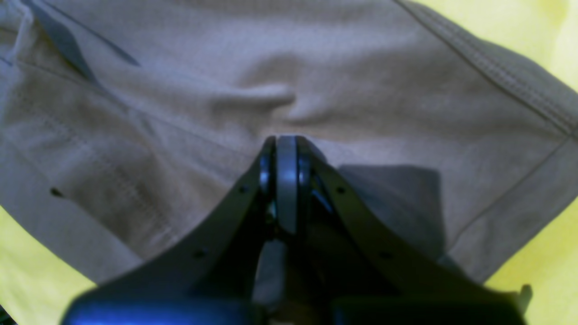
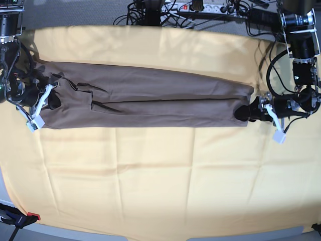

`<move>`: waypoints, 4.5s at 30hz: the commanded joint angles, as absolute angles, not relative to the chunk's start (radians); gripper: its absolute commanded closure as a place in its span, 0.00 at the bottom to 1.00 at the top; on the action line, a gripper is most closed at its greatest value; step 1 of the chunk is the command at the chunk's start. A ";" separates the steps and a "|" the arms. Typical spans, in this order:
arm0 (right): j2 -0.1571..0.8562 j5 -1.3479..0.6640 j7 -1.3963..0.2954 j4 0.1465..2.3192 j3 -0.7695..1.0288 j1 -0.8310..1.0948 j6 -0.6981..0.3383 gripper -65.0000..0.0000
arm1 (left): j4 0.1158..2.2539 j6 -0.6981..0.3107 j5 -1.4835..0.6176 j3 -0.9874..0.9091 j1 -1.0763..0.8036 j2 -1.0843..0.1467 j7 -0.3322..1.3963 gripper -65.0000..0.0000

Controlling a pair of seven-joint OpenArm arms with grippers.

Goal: Fold the T-shirt properly

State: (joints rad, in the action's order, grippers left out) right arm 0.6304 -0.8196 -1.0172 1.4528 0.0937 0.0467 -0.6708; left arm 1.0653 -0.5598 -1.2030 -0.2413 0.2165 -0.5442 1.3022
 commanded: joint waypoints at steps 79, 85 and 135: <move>0.643 -0.814 -1.027 1.458 0.094 0.036 -0.670 1.00 | 1.063 -0.606 -1.484 -0.062 0.342 -0.565 1.396 1.00; 0.643 -0.810 -1.021 1.458 0.094 0.036 -0.669 1.00 | 1.079 -0.598 -1.484 -0.062 0.350 -0.482 1.396 1.00; 0.643 -0.815 -1.020 1.458 0.094 0.021 -0.665 0.71 | 1.239 -0.698 -1.484 -0.062 0.294 0.017 1.396 0.53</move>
State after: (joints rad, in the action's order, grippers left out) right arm 0.6281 -0.8288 -1.0096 1.4528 0.0925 0.0338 -0.6735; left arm 1.2232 -0.6907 -1.4517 -0.0601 0.2691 0.0124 1.4059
